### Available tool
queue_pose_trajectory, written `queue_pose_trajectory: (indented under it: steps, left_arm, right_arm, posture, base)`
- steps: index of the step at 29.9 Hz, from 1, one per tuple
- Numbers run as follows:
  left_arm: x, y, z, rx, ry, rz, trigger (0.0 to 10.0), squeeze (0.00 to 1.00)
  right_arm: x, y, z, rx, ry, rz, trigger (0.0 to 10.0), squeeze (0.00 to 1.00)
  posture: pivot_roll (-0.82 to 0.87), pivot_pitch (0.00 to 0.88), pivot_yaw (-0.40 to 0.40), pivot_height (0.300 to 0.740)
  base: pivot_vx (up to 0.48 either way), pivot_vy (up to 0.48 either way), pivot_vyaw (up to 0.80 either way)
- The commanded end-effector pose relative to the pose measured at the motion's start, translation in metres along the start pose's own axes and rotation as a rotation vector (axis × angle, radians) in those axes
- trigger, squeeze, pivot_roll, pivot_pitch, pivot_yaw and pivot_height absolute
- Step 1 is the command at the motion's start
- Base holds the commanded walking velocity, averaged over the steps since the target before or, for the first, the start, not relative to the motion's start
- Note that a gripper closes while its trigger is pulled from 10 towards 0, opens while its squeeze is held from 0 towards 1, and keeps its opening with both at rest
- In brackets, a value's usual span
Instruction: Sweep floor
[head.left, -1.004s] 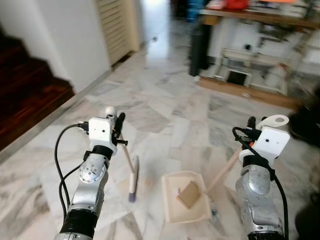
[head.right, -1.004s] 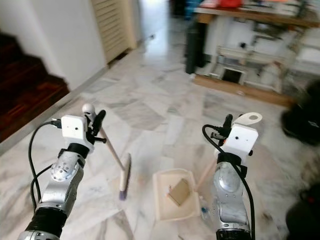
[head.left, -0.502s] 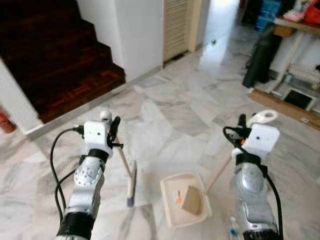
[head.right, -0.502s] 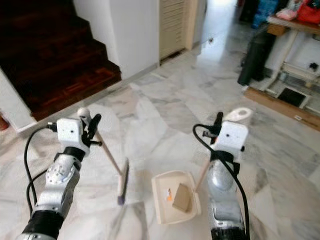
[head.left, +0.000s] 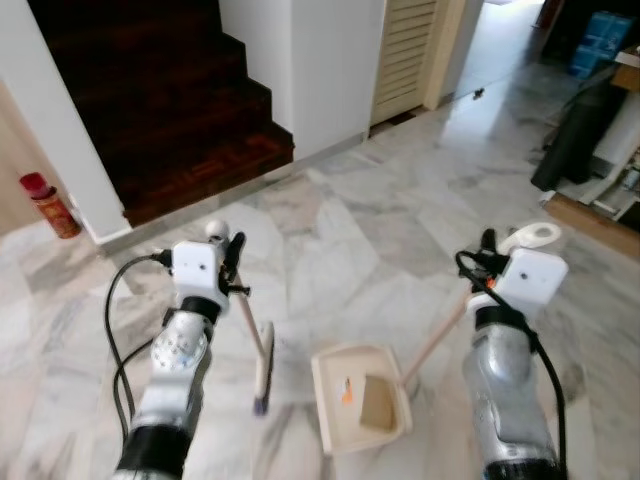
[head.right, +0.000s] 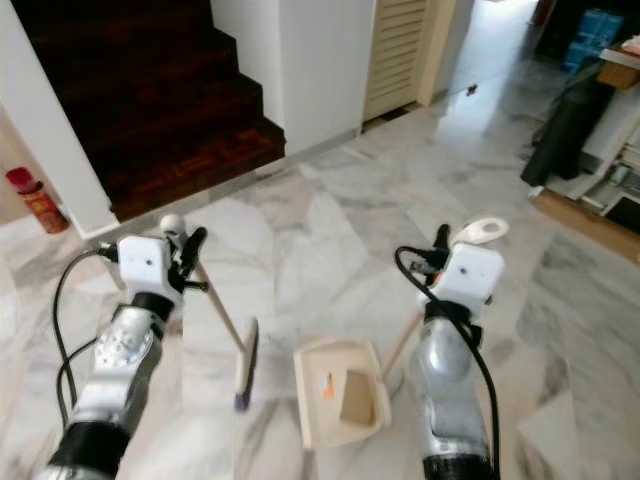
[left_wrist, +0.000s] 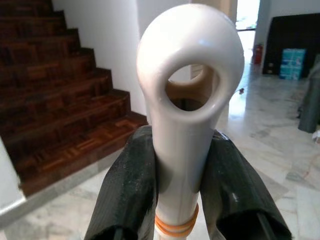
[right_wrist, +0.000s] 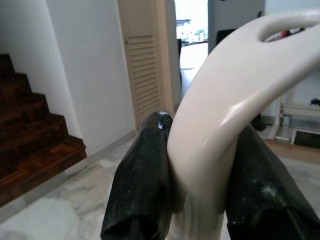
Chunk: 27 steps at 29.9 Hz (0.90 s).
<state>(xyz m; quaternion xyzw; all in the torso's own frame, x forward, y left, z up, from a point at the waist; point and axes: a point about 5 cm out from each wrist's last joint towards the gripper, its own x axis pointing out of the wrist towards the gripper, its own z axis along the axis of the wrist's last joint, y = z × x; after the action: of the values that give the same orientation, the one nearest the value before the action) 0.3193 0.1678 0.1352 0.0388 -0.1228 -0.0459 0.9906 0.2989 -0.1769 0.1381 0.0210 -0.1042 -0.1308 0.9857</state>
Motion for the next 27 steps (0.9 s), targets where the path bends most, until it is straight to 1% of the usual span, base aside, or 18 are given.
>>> queue_pose_trajectory:
  steps: [1, 9, 14, 18, 27]
  left_arm:
    - [0.005, -0.0033, 0.0133, -0.006, -0.062, -0.007, 10.0, 0.0]
    - [0.0055, -0.0025, 0.0144, -0.005, -0.064, -0.004, 10.0, 0.0]
    - [0.006, -0.0022, 0.0148, -0.003, -0.063, -0.003, 10.0, 0.0]
    - [0.0062, -0.0022, 0.0149, -0.003, -0.062, -0.004, 10.0, 0.0]
    - [0.0076, -0.0018, 0.0156, -0.003, -0.061, -0.007, 10.0, 0.0]
  right_arm:
    - [0.0035, -0.0015, 0.01, 0.022, -0.042, -0.003, 10.0, 0.0]
    - [0.0043, -0.0007, 0.0112, 0.026, -0.044, 0.007, 10.0, 0.0]
    - [0.0051, -0.0007, 0.012, 0.013, -0.045, 0.015, 10.0, 0.0]
    - [0.0052, -0.0011, 0.012, 0.012, -0.045, 0.014, 10.0, 0.0]
    - [0.0064, -0.0002, 0.0125, 0.025, -0.041, 0.011, 10.0, 0.0]
  posture:
    - [-0.09, 0.0, 0.006, 0.74]
    - [-0.09, 0.0, 0.006, 0.74]
    - [-0.09, 0.0, 0.006, 0.74]
    - [-0.09, 0.0, 0.006, 0.74]
    - [-0.08, 0.0, 0.006, 0.74]
  base:
    - [0.0, 0.48, 0.0]
    - [0.0, 0.48, 0.0]
    - [0.0, 0.48, 0.0]
    - [0.0, 0.48, 0.54]
    - [0.0, 0.48, 0.0]
